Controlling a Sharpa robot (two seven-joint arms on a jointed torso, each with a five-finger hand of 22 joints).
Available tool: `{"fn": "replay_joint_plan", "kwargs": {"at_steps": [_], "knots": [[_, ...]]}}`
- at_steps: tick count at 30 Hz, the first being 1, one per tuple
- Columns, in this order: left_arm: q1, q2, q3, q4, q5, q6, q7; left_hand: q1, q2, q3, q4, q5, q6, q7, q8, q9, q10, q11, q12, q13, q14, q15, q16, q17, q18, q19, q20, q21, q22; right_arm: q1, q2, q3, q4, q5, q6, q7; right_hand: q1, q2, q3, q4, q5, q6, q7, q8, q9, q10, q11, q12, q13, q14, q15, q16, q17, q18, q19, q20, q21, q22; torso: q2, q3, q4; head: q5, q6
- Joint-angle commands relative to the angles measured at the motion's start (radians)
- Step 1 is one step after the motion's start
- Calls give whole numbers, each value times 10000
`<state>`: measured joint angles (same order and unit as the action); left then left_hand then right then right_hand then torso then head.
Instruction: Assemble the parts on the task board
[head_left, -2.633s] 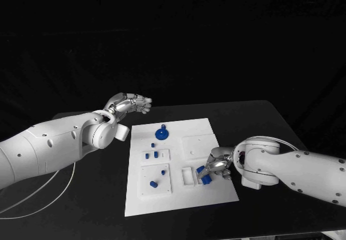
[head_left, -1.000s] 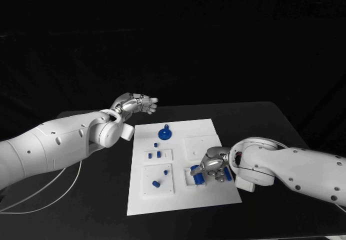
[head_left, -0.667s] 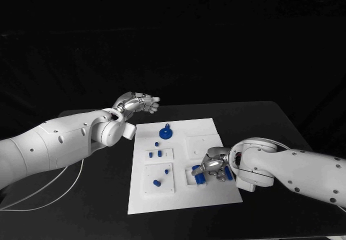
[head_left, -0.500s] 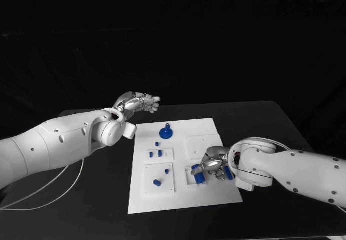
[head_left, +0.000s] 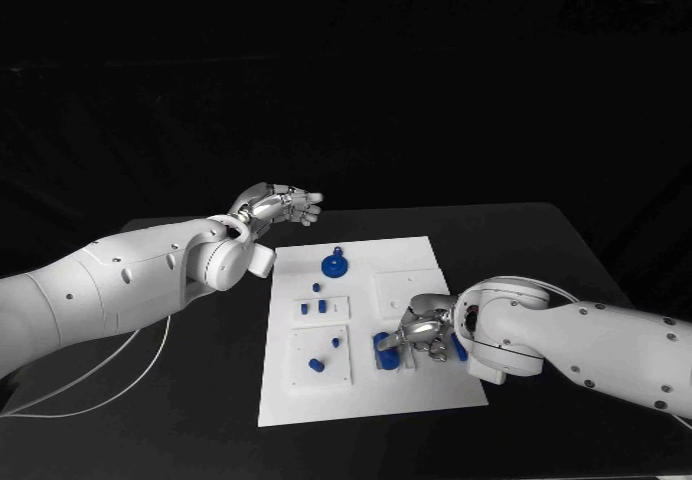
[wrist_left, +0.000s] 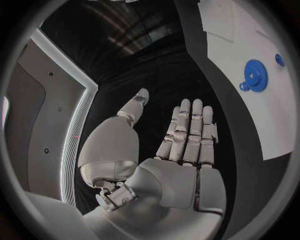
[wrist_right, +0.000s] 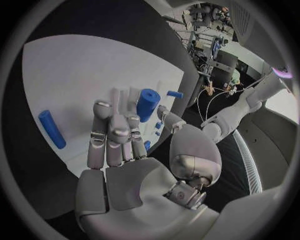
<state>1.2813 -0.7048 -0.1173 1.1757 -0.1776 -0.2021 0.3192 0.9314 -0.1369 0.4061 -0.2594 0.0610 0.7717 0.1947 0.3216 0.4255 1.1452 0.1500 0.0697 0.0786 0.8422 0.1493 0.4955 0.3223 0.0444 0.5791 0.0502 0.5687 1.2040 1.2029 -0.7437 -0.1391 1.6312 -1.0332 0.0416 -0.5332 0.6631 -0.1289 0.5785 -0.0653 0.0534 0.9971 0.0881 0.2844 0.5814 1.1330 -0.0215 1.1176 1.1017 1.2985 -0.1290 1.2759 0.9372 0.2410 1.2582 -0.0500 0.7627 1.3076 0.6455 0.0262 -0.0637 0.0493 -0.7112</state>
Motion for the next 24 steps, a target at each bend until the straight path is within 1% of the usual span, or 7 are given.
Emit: {"fn": "replay_joint_plan", "kwargs": {"at_steps": [1,5,9,10,13,18,24], "knots": [[9,2,7,15,-13,112,33,-107,-11,9,77,-30,-50,-12,41,0,-70,-27,6,-16,59,22,-55,13,178,50,5,-67,11,-15,30,-6,-17,1,154,-15,-108,-24,-157,-40,-42,21,-2,26,22,44,-31,-70,20,-13,-40,-54,20,208,-32,-46,69,172,0,-14,1,15,-10],[9,-3,7,4,-13,124,15,-118,-15,8,85,-31,-52,-12,43,0,-72,-26,6,-18,57,23,-61,18,178,50,6,-71,13,-28,49,-6,-22,-600,88,-12,-212,-105,-434,-179,-41,-8,-2,3,31,19,-33,-89,40,-28,-43,-69,32,208,-73,-64,65,164,1,-12,-4,30,-16],[9,-18,7,7,-13,120,8,-126,-21,8,91,-32,-55,-11,44,0,-74,-25,6,-19,56,24,-65,22,178,49,6,-75,15,-36,41,-6,-26,-677,82,-10,-351,-370,-830,-428,-37,-54,-3,-30,40,-29,-31,-112,65,-57,-47,-96,42,208,-126,-90,45,150,2,-6,-1,45,-16],[10,-20,7,7,-13,122,6,-129,-23,7,92,-32,-55,-11,45,0,-74,-25,7,-19,56,24,-67,23,178,49,6,-75,16,-37,37,-6,-25,-703,85,0,-404,-371,-976,-533,-45,-71,1,-41,45,-48,-42,-122,73,-69,-48,-108,45,208,-145,-106,32,141,2,-6,-1,45,-16],[10,-23,7,12,-13,131,1,-132,-25,8,95,-32,-56,-11,46,0,-75,-25,7,-19,56,24,-69,25,179,49,6,-77,17,-41,6,-6,-20,-713,92,48,-531,-179,-1408,-944,-45,-74,-12,-56,70,-71,-56,-149,99,-80,-63,-142,60,208,-172,-156,-9,106,4,-3,-6,51,-22],[10,-37,7,13,-13,126,-5,-134,-25,10,99,-32,-57,-11,47,0,-75,-25,7,-20,56,24,-71,29,179,49,6,-80,18,-67,-127,-6,45,-440,295,365,-450,37,-1577,-1381,-34,-55,-20,-79,85,-48,-56,-173,121,-59,-70,-174,74,208,-152,-171,-37,74,3,3,-6,57,-24],[10,-62,7,20,-14,135,-13,-131,-24,14,99,-31,-58,-12,49,1,-76,-26,8,-20,56,24,-74,32,181,49,6,-82,20,-121,-422,-5,220,-348,501,719,-238,44,-1709,-1946,-40,-47,-12,-109,96,-27,-48,-201,142,-40,-62,-209,84,208,-128,-147,-58,51,5,8,-10,84,-28]]}}
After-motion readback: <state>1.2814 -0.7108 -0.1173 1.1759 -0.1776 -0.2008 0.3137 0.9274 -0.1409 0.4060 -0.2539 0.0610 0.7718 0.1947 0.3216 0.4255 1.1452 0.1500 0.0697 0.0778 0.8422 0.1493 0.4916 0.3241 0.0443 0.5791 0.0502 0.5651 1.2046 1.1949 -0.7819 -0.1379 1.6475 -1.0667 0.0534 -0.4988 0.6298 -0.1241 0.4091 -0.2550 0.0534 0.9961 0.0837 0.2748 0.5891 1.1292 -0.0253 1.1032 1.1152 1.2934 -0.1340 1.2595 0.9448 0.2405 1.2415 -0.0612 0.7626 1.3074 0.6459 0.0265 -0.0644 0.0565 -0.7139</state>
